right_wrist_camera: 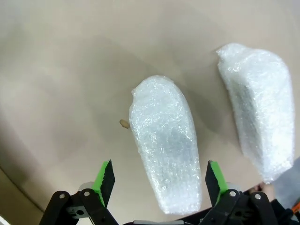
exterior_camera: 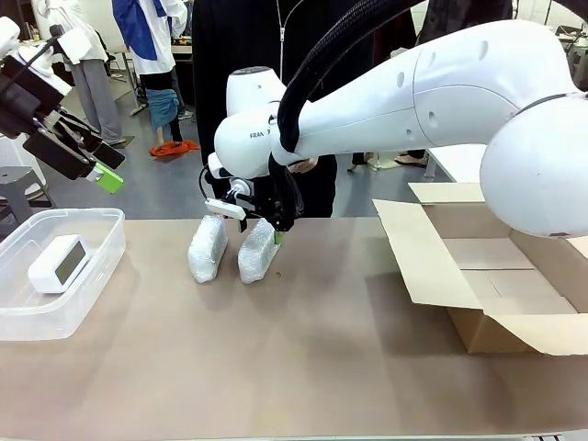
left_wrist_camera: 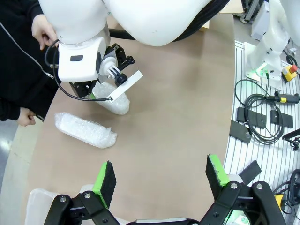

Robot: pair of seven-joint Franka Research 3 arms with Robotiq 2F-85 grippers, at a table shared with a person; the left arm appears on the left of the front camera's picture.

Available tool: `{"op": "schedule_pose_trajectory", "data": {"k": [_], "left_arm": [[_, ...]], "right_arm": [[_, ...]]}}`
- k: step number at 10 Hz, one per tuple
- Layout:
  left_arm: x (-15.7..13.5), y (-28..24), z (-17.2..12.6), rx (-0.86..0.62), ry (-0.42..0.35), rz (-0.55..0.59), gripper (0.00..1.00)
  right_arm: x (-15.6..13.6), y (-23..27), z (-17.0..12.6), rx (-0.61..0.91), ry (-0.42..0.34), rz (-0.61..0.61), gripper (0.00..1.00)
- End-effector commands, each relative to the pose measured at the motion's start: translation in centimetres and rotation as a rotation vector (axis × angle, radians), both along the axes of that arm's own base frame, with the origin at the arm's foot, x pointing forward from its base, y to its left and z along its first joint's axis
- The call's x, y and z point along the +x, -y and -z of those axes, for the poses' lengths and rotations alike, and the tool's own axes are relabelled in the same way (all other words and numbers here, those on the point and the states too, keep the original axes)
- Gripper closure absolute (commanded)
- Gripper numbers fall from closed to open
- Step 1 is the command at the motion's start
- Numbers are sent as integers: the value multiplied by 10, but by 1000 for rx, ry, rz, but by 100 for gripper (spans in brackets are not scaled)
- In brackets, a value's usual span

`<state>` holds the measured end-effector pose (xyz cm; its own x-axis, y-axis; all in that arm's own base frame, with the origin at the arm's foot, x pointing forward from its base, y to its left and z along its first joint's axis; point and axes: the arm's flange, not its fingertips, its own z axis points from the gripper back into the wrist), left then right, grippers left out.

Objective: Separate and place wrapped and unwrapped clocks.
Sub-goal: Pick up the Digital clock indicated by the person.

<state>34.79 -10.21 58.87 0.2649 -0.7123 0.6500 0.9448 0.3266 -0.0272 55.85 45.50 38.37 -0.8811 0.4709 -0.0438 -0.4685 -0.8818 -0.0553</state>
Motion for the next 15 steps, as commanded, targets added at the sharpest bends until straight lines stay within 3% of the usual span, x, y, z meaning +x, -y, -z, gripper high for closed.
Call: {"op": "schedule_pose_trajectory", "data": {"k": [1,3,8,13,14,15], "left_arm": [[1,1,-3,-9,-10,-2,0],[1,1,-3,-9,-10,-2,0],[1,1,-3,-9,-10,-2,0],[1,1,-3,-9,-10,-2,0],[1,1,-3,-9,-10,-2,0],[1,1,-3,-9,-10,-2,0]], "right_arm": [[0,15,11,25,54,11,0],[5,13,20,103,113,-1,0],[9,7,29,46,58,15,0],[16,1,43,-7,8,-17,47],[17,1,43,-7,7,-14,37],[17,3,41,-2,5,-14,66]]}}
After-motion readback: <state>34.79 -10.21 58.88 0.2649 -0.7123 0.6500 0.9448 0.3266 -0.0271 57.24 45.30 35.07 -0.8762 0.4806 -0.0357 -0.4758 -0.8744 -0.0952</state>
